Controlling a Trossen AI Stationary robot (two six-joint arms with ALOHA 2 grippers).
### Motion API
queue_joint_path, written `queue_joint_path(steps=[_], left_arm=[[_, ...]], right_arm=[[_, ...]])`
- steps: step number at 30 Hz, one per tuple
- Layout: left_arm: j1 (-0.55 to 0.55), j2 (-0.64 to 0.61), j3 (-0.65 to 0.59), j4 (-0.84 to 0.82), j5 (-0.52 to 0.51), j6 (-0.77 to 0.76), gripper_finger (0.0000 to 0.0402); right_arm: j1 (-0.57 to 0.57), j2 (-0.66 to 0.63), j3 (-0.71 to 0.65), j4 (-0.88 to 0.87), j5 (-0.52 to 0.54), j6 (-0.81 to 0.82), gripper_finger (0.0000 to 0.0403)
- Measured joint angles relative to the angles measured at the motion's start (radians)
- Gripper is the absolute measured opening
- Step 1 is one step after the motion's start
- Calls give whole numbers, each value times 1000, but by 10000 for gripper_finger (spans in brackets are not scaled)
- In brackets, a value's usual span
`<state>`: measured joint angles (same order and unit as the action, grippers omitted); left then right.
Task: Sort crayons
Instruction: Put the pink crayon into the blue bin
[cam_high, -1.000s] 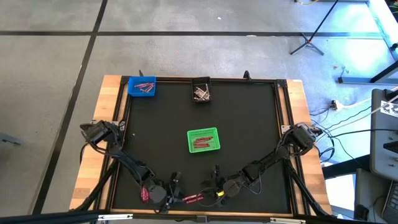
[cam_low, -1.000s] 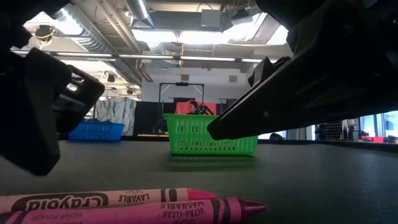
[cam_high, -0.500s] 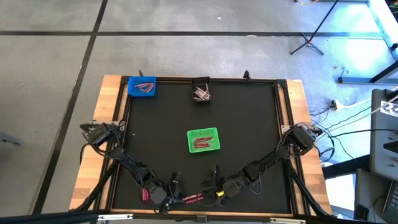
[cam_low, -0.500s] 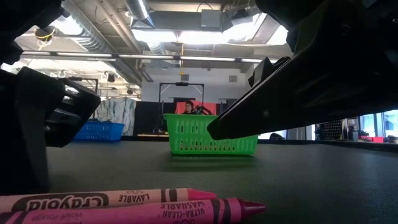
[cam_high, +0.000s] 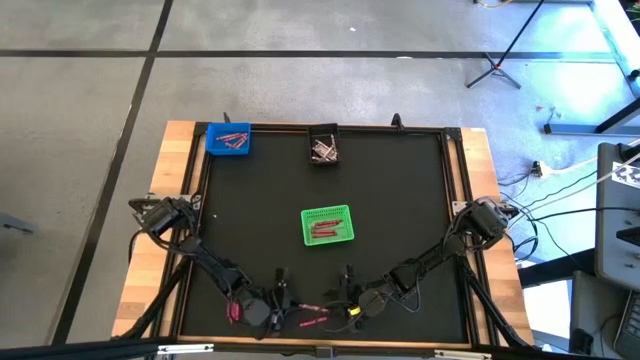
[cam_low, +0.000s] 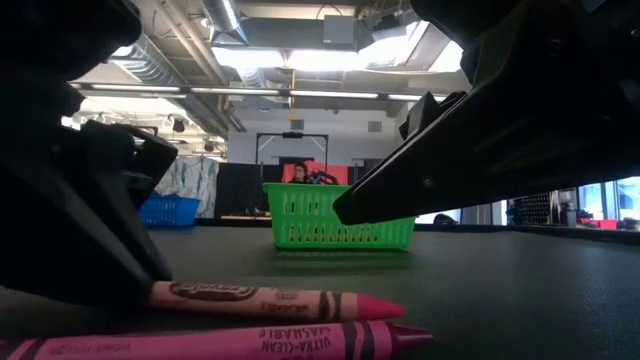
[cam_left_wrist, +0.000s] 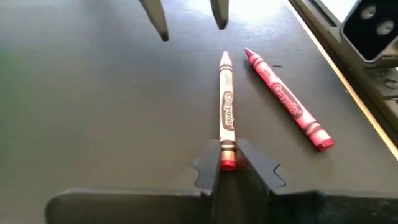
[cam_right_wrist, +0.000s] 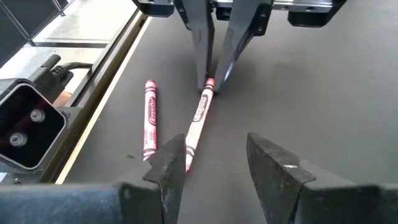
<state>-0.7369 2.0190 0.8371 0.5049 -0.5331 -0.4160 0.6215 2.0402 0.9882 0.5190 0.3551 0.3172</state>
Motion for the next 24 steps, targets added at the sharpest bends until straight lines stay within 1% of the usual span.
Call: queue_joint_path(steps=[5, 8, 11, 14, 18, 21, 24], left_arm=[[14, -1, 0, 1, 0, 4, 7], [17, -7, 0, -1, -1, 20, 8], [18, -50, -3, -69, -3, 34, 11], [18, -135, -3, -190, -21, 36, 11], [17, -284, -2, -387, -97, 36, 11], [23, -414, -2, -567, -185, 36, 11], [41, -532, -1, -754, -306, 13, 12]], right_arm=[[0, 0, 0, 6, 0, 0, 168], [0, -4, 0, 17, 0, -9, 168], [1, -34, 0, -1, -1, -27, 168], [1, -86, 0, -35, -4, -62, 168], [0, -140, 0, -125, 39, -127, 168], [0, -165, 0, -208, 132, -195, 168], [0, -167, 0, -271, 279, -262, 168]])
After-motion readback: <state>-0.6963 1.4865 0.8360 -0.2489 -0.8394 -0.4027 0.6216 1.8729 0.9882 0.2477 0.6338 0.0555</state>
